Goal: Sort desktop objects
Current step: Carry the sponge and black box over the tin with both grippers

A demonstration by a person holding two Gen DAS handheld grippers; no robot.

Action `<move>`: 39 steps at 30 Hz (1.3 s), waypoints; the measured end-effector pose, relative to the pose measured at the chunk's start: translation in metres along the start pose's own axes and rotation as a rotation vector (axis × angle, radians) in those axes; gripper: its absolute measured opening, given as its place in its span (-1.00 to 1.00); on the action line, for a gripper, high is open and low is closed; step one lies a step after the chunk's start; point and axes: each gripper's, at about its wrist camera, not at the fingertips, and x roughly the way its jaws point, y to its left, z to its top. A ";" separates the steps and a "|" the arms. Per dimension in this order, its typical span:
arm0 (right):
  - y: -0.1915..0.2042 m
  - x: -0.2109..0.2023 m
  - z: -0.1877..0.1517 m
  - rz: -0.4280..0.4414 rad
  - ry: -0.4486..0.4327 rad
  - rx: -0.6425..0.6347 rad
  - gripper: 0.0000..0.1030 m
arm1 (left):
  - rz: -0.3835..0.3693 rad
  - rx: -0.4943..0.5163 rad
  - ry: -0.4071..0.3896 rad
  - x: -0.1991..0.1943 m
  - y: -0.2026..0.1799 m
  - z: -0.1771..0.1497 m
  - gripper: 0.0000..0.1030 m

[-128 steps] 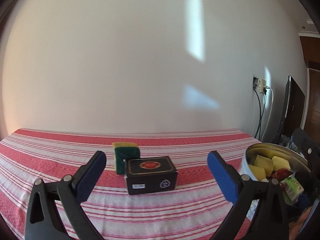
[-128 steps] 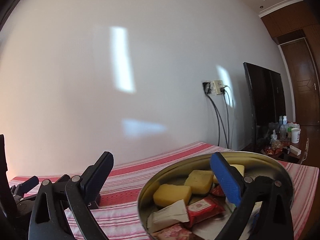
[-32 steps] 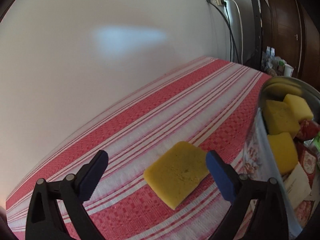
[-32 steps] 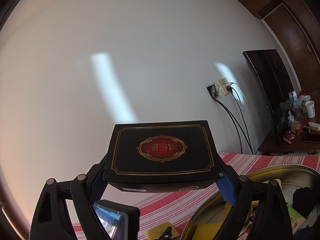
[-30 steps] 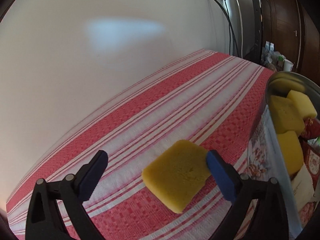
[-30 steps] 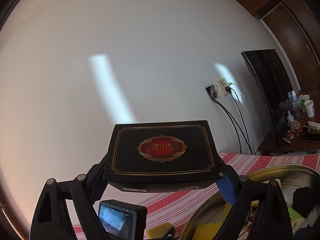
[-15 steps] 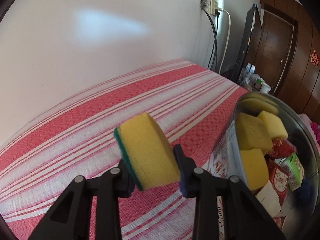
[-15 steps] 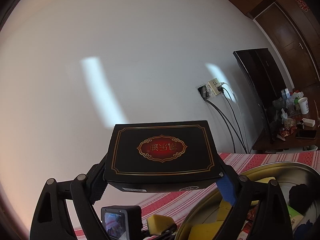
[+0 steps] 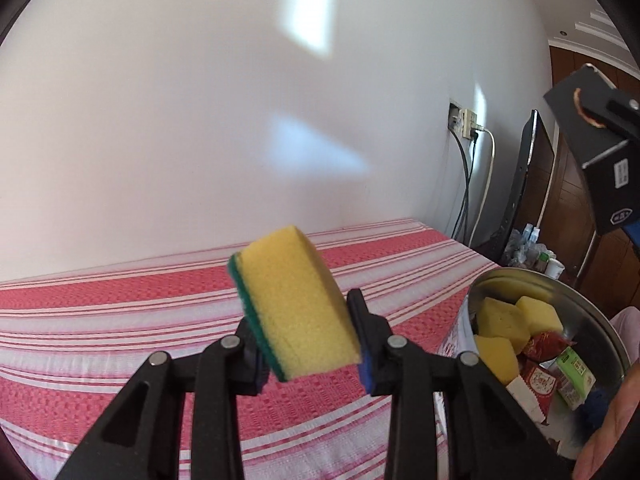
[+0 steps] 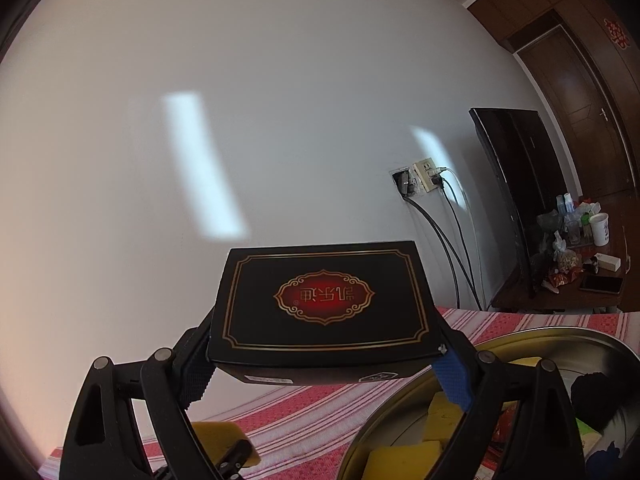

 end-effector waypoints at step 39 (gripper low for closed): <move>-0.007 -0.099 -0.038 -0.050 -0.014 -0.247 0.81 | 0.100 0.025 -0.138 -0.085 -0.003 -0.023 -0.34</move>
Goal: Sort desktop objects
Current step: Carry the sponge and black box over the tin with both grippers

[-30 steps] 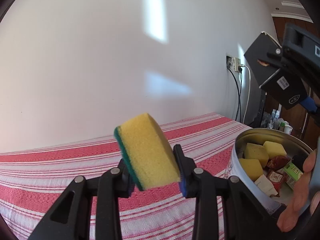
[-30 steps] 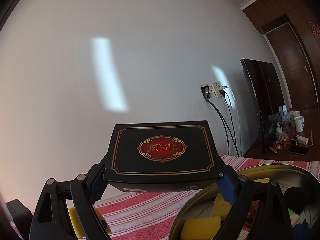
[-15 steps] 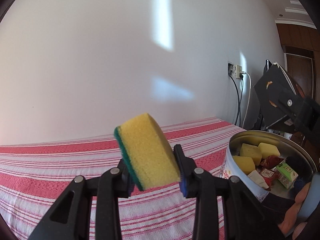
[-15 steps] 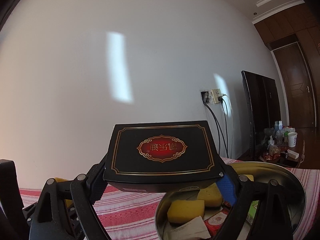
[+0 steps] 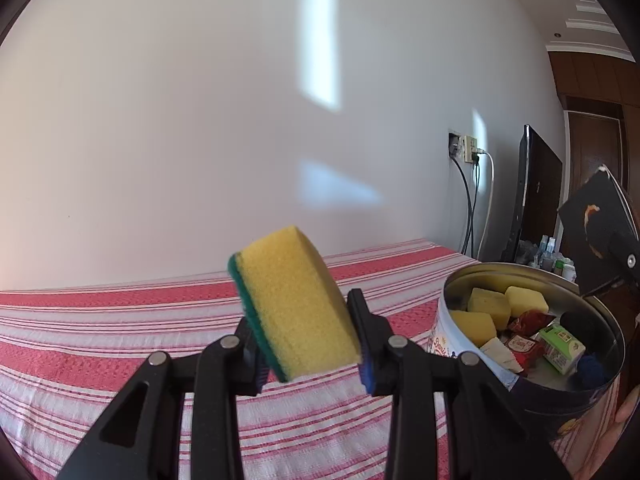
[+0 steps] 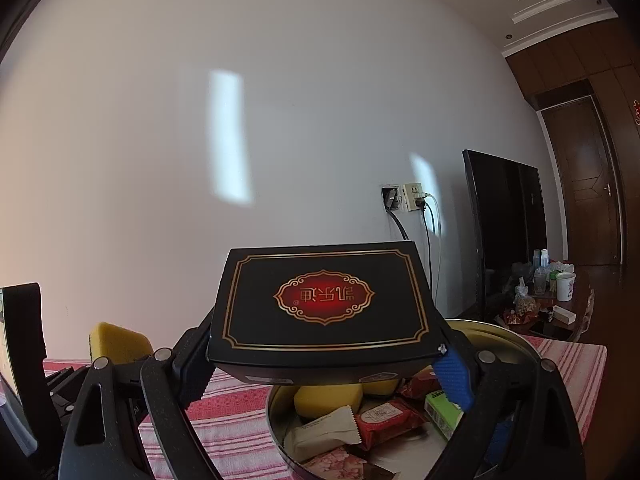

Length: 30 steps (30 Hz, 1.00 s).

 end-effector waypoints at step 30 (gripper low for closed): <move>-0.098 0.028 0.026 -0.155 0.063 0.013 0.81 | -0.123 0.064 -0.061 -0.021 -0.096 0.034 -0.34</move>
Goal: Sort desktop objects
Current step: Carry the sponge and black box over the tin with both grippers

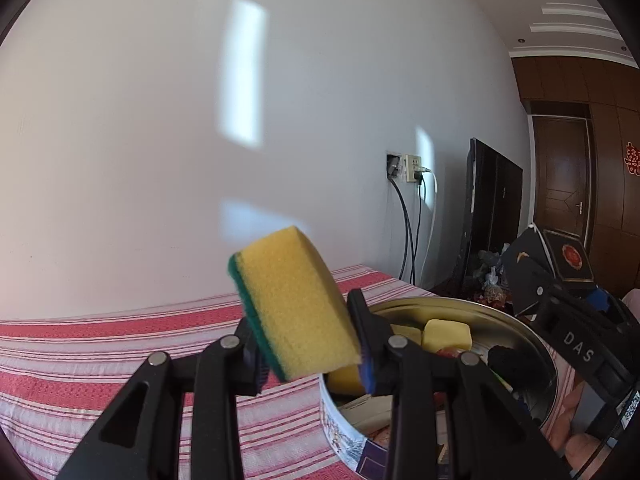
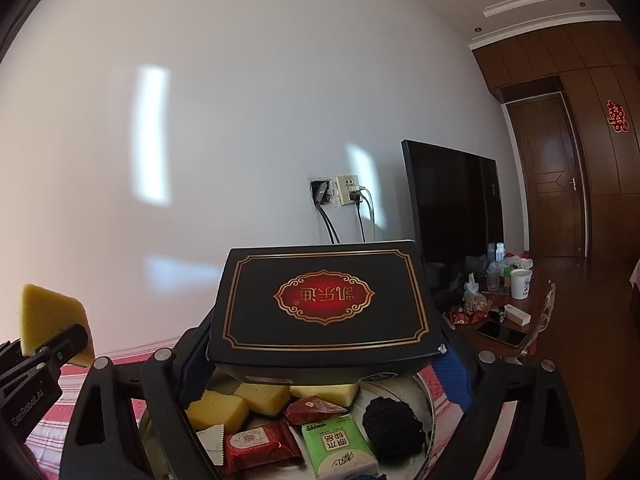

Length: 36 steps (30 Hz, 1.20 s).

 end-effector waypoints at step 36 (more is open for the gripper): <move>-0.007 0.079 -0.011 -0.018 0.399 -0.079 0.93 | 0.034 0.038 0.220 0.050 -0.054 -0.019 0.98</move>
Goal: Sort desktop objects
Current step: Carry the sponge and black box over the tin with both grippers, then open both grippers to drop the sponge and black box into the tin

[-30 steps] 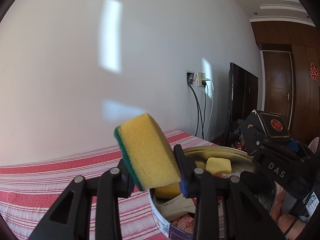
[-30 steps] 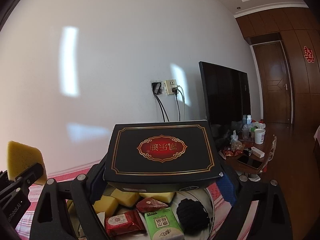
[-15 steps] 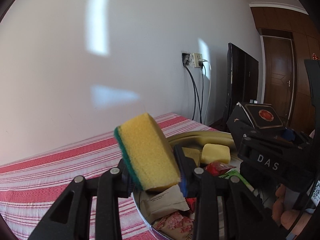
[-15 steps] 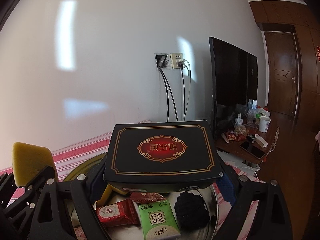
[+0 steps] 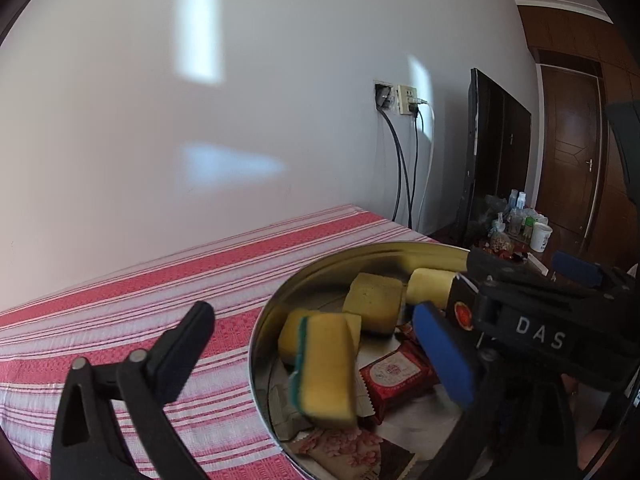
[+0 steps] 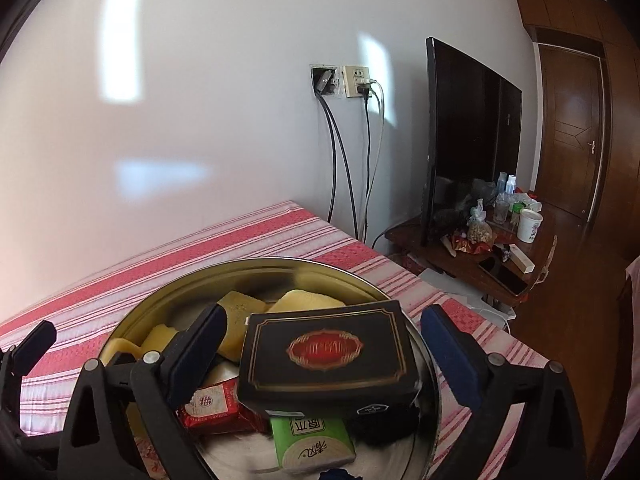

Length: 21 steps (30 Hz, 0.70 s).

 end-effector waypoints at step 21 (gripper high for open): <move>-0.012 -0.031 -0.005 0.007 -0.085 0.121 0.95 | 0.020 0.015 -0.013 -0.003 0.001 -0.008 0.99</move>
